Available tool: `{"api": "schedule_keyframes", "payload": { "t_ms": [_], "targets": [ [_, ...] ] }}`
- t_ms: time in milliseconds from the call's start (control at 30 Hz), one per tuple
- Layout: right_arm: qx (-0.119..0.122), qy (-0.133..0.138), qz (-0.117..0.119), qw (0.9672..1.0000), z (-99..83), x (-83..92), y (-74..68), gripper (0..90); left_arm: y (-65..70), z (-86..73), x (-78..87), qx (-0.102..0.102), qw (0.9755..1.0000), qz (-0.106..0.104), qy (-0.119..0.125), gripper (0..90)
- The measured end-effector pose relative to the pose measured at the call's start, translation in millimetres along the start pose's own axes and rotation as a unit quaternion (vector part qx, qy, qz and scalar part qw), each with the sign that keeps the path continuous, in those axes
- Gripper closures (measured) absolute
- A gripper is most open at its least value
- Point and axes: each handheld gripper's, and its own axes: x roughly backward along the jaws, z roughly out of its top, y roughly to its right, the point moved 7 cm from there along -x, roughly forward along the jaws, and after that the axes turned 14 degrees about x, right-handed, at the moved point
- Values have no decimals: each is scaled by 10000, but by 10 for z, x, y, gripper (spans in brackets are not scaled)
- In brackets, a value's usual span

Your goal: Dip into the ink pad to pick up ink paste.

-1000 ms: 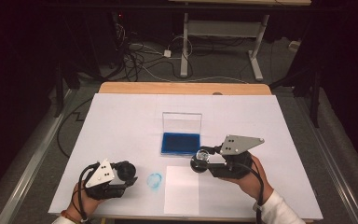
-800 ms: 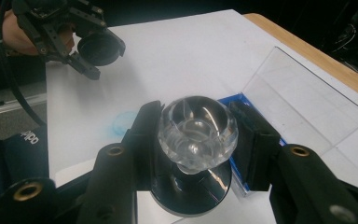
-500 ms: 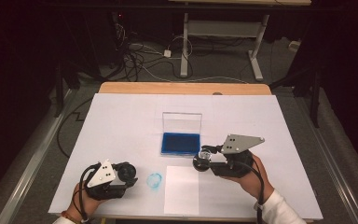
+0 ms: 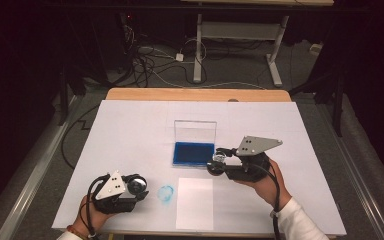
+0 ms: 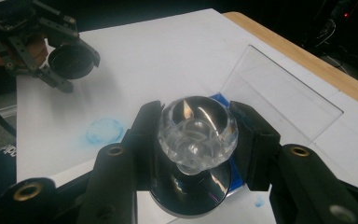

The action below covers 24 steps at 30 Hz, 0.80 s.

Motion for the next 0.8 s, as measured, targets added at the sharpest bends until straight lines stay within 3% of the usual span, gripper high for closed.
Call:
{"api": "schedule_keyframes", "payload": {
  "t_ms": [333, 633, 800],
  "targets": [
    [-13, -68, -36, 10000, 115, -164, 112, 567, 13, -34, 36, 32, 10000, -12, -32, 362],
    [-14, -374, -100, 9992, 109, -534, 261, 567, 20, -56, 27, -1, 9999, -40, -119, 362],
    [-157, -472, -127, 9987, 67, -733, 335, 567, 10, -55, 24, 24, 9999, -69, -116, 362]
  ]
}}
